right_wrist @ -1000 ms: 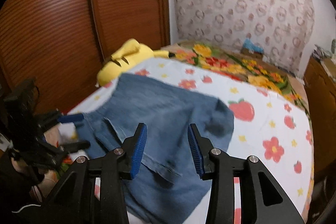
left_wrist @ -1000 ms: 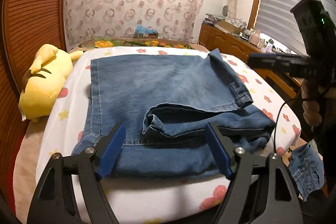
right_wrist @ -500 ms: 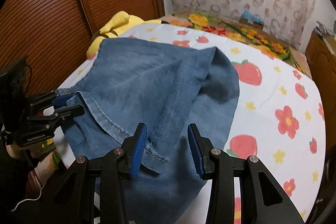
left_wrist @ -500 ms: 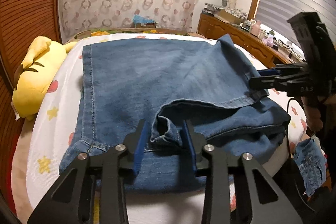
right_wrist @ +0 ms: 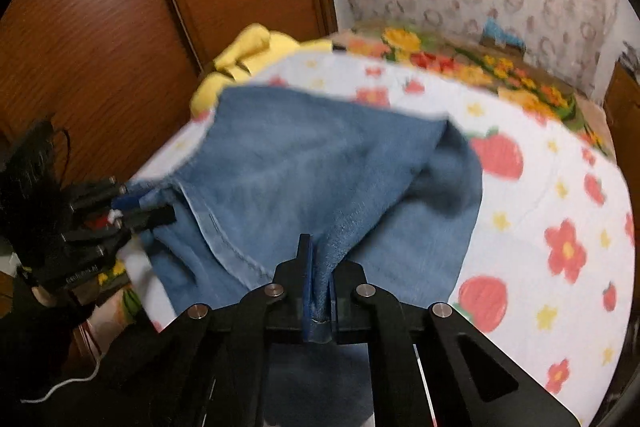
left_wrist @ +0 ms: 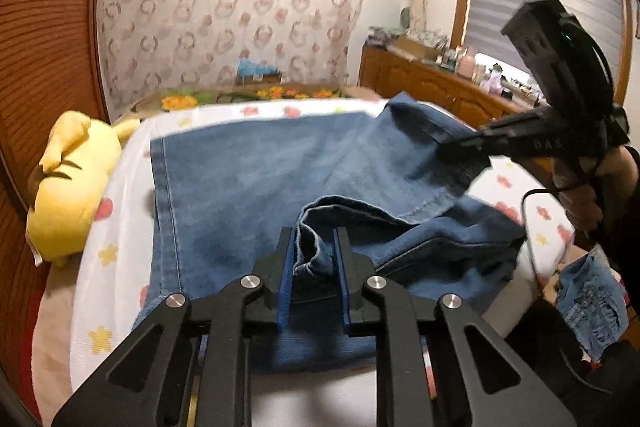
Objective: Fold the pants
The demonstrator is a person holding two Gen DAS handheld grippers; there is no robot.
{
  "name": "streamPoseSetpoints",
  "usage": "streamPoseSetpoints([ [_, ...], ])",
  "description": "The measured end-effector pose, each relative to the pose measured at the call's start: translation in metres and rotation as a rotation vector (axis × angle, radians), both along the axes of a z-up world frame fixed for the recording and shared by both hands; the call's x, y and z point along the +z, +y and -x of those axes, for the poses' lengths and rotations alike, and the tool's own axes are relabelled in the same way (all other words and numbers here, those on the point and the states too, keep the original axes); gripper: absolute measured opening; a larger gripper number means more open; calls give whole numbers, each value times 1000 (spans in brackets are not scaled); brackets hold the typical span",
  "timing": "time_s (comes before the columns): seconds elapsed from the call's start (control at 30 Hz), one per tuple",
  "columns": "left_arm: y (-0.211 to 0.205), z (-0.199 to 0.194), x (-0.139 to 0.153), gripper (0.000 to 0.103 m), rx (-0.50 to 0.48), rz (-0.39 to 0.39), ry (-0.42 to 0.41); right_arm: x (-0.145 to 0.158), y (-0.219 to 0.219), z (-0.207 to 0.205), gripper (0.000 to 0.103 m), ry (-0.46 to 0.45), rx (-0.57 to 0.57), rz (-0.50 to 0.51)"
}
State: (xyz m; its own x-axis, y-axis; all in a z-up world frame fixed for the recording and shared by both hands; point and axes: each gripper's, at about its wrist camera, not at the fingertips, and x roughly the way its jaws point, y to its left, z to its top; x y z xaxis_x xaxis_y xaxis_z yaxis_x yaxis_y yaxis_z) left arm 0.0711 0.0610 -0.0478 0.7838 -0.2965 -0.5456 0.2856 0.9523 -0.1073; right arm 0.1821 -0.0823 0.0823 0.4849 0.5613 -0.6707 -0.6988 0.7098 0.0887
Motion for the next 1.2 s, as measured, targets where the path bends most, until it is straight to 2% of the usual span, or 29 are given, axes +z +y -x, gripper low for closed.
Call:
streamPoseSetpoints([
  [0.23, 4, 26, 30, 19, -3, 48, -81, 59, 16, 2, 4, -114, 20, -60],
  [0.47, 18, 44, 41, 19, 26, 68, -113, 81, 56, -8, 4, -167, 50, -44],
  [0.67, 33, 43, 18, 19, 63, 76, -56, 57, 63, -38, 4, -132, 78, -36],
  [0.93, 46, 32, -16, 19, 100, 78, 30, 32, 121, -77, 4, -60, 103, 58],
  [1.2, 53, 31, -29, 19, 120, 83, 65, 13, 157, -94, 4, -26, 106, 97],
])
